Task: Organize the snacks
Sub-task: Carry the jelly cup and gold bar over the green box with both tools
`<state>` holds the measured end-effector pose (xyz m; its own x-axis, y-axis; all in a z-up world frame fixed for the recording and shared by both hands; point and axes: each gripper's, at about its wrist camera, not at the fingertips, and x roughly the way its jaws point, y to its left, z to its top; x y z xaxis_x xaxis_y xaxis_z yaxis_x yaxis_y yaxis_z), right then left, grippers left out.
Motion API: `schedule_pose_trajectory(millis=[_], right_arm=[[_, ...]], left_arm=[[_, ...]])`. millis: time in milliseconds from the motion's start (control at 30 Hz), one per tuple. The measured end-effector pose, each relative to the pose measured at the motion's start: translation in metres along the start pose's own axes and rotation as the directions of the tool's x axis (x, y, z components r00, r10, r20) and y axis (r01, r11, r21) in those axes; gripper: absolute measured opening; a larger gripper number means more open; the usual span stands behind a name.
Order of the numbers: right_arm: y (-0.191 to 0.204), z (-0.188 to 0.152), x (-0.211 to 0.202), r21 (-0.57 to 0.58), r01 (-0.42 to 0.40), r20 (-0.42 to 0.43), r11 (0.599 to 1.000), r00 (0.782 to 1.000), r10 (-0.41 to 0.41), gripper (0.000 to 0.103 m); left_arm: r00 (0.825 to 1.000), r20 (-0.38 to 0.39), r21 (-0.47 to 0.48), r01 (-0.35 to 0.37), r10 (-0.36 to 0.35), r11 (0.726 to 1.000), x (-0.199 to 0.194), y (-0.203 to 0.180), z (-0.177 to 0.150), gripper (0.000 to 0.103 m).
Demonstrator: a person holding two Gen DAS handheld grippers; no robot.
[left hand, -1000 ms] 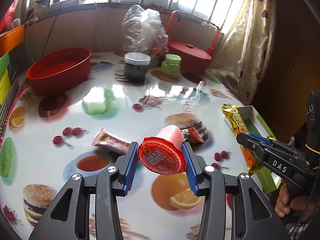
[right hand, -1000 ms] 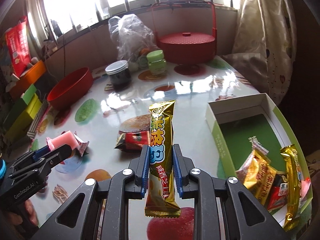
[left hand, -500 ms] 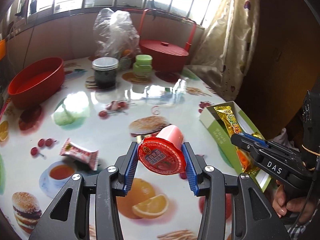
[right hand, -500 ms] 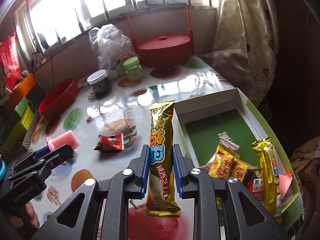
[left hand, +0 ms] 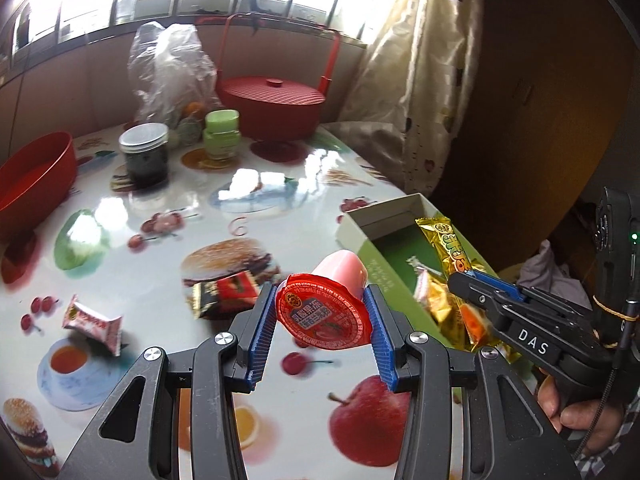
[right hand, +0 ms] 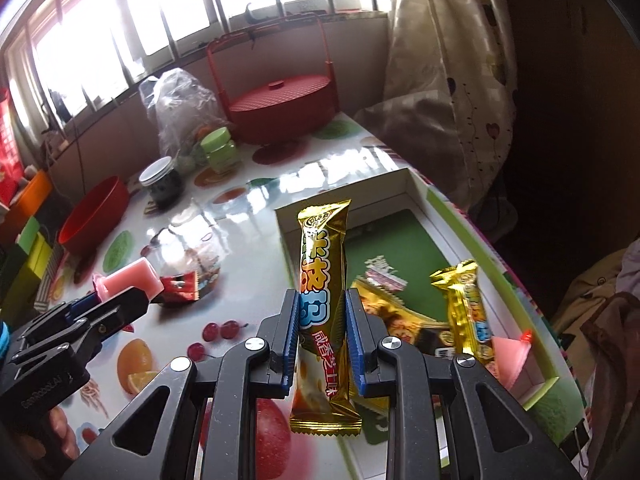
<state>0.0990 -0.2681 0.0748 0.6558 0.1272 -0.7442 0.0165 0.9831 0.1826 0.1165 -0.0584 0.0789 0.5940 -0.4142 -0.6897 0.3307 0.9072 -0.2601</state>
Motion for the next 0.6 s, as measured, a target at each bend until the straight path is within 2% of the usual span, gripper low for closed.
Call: schedule_pose_trajectory(millis=[600], right_arm=[[-0.050,-0.011,-0.015,0.075,0.079,-0.001,0.994,0.997,-0.079,0.021]], left_arm=[[0.996,-0.047,0.040,0.083,-0.081,0.996,0.025,-0.045,0.003,0.045]])
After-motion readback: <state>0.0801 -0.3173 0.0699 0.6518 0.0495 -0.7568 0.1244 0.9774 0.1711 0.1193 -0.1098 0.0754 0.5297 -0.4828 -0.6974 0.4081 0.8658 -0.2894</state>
